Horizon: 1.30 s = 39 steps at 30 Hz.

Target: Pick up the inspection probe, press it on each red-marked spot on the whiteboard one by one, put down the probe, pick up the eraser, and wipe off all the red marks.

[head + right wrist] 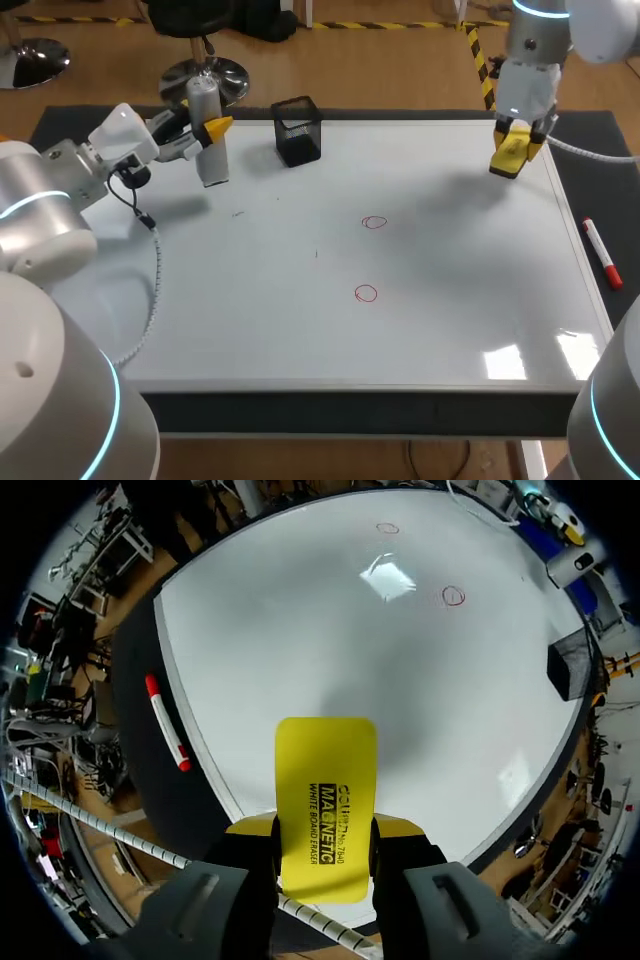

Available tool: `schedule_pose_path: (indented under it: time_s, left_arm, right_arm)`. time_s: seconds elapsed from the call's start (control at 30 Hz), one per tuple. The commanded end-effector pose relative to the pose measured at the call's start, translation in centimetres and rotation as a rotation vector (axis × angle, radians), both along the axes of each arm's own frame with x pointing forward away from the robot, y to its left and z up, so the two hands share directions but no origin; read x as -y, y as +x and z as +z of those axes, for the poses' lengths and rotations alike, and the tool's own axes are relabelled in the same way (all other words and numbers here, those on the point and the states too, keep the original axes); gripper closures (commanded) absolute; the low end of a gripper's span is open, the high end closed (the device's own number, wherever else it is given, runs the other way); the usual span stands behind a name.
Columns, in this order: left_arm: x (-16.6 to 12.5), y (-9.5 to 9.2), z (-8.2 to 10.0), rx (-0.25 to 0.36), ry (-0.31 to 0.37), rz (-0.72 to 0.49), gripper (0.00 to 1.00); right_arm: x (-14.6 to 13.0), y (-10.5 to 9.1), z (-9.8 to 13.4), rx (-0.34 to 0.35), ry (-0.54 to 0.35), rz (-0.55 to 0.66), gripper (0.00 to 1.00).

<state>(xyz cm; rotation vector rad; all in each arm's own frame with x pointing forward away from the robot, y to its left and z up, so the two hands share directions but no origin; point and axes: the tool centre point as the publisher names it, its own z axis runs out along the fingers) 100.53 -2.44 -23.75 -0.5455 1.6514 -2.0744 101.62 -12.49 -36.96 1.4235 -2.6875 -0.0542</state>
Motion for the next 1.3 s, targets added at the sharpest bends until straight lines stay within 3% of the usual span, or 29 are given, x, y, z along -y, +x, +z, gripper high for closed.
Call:
schedule_pose_path:
  time_s: [0.03,0.53,0.83,1.07,1.13,1.3]
  left_arm:
    - [0.1,0.0,0.0,0.002,-0.001,0.002,1.0]
    - [0.1,0.0,0.0,0.002,-0.001,0.002,1.0]
    - [0.1,0.0,0.0,0.002,-0.001,0.002,1.0]
    - [0.1,0.0,0.0,0.002,-0.001,0.002,1.0]
    - [0.1,0.0,0.0,0.002,-0.001,0.002,1.0]
    - [0.1,0.0,0.0,0.002,-0.001,0.002,1.0]
  right_arm:
    - [-1.7,-0.9,0.8,0.017,-0.01,0.041,1.0]
    - [-10.4,-4.1,2.7,0.047,0.039,0.27,1.0]
    - [-15.9,-7.0,2.1,0.049,0.064,0.391,1.0]
    - [-19.3,-8.9,1.0,0.031,0.064,0.452,1.0]
    - [-20.2,-9.4,0.8,0.035,0.027,0.476,1.0]
    - [-21.8,-10.1,0.5,0.034,0.059,0.485,1.0]
